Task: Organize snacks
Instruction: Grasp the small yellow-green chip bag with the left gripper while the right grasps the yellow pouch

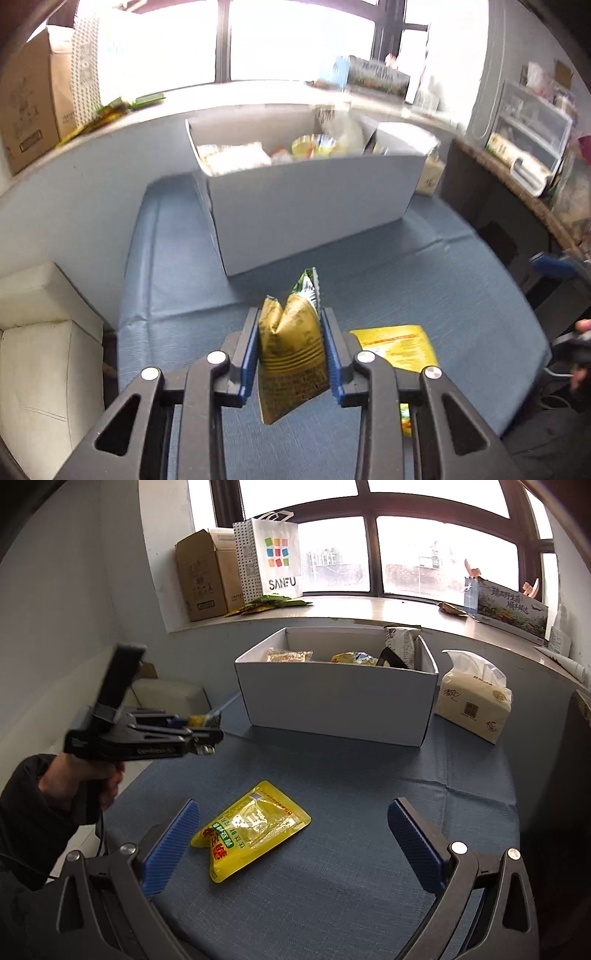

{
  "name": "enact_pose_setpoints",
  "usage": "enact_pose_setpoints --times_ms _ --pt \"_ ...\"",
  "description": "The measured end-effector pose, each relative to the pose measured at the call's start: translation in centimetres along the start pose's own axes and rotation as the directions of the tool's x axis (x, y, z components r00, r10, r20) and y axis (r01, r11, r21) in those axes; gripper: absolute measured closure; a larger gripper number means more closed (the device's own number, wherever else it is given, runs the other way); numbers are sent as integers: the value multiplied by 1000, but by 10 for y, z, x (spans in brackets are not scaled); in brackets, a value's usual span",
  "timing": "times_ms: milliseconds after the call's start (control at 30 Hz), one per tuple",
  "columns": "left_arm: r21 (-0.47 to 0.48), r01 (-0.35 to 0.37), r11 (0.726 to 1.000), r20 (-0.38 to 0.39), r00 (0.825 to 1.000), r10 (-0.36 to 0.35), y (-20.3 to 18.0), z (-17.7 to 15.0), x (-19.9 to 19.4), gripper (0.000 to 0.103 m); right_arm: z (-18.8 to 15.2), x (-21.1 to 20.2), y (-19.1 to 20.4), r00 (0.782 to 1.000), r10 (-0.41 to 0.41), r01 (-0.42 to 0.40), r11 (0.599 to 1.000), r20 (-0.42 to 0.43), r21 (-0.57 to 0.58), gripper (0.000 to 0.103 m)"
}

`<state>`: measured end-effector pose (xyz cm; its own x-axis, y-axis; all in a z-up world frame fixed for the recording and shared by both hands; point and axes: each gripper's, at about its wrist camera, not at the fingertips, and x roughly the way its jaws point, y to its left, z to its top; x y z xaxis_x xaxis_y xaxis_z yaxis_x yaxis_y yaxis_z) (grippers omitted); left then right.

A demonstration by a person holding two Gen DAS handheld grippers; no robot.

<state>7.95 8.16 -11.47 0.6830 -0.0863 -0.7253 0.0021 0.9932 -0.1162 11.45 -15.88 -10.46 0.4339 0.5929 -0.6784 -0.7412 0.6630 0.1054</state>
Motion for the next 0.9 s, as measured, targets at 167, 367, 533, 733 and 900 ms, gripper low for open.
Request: enact_pose_setpoints --times_ms 167,367,533,733,900 --pt "0 20 1000 140 990 -20 -4 3 -71 68 -6 50 14 987 50 -65 993 -151 -95 0" --pt "16 3 1000 200 980 -6 -5 6 -114 68 -17 102 35 924 89 -146 981 -373 -126 0" --pt "14 8 1000 205 979 -11 -4 2 -120 68 -25 126 37 867 168 -228 971 -470 -74 0" --pt "14 14 1000 194 981 -16 -7 -3 -113 68 -9 152 53 871 111 -183 978 -479 -105 0" --pt "10 2 1000 187 982 -4 -4 -8 -112 68 6 172 78 860 44 -148 975 -509 -165 0"
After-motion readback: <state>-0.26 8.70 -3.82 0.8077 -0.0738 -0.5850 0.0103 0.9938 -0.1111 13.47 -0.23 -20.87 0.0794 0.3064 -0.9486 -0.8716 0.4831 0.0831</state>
